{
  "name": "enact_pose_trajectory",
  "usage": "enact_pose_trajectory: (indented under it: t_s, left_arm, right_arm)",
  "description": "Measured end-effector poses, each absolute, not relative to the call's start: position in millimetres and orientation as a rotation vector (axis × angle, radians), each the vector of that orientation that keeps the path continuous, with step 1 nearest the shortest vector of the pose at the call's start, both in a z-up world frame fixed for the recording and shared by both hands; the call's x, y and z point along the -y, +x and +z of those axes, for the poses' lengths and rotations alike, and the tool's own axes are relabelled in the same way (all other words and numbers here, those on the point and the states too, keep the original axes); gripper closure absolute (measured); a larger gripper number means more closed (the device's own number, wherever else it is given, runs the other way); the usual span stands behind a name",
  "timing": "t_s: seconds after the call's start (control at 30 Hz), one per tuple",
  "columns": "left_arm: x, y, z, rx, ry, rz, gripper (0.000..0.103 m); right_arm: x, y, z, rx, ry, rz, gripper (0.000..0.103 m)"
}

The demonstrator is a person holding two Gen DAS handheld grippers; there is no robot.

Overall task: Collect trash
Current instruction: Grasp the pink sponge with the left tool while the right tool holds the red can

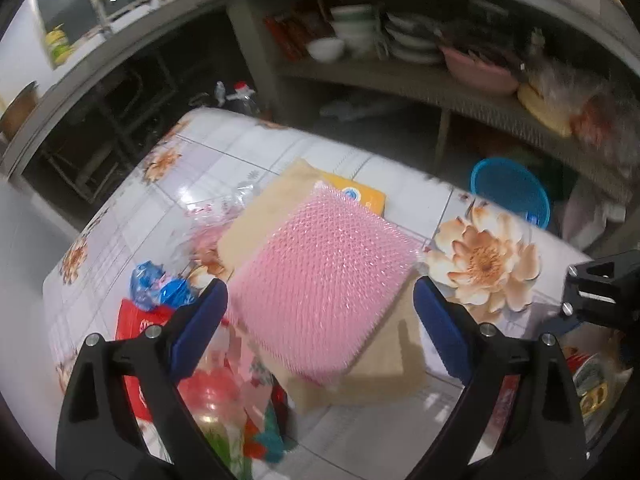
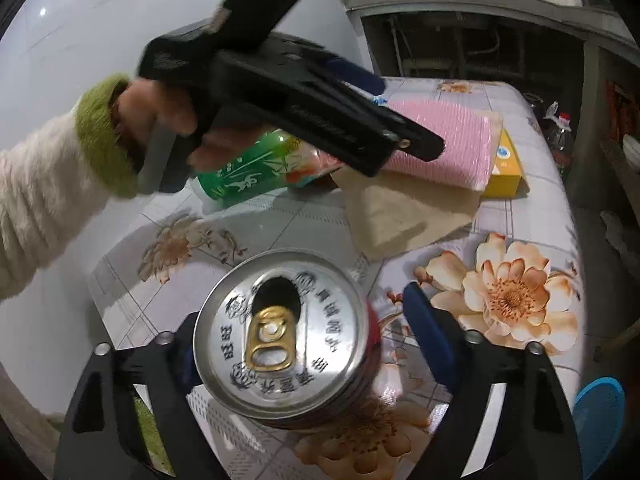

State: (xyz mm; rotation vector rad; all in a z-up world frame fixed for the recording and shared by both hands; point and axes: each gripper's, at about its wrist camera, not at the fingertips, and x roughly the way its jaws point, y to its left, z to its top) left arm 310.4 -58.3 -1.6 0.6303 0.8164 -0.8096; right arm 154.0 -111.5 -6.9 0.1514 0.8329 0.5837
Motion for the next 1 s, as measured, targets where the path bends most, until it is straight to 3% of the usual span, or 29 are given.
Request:
enact_pose_trajectory:
  t_s: [0.6, 0.77, 1.0]
  left_arm:
    - [84.2, 324.7, -26.7, -0.862, 0.805, -0.932, 0.011]
    - [79.9, 312.5, -20.8, -0.798, 0.808, -0.903, 0.011]
    - [73.5, 290.6, -7.7, -0.753, 0.808, -0.850, 0.046]
  right_arm:
    - [186.0, 138.6, -10.9, -0.837, 0.251, 0.452, 0.034]
    - [193.2, 139.8, -11.6, -0.832, 0.270, 0.441, 0.034]
    - [192.1, 138.3, -11.8, -0.825, 0.262, 0.414, 0.034]
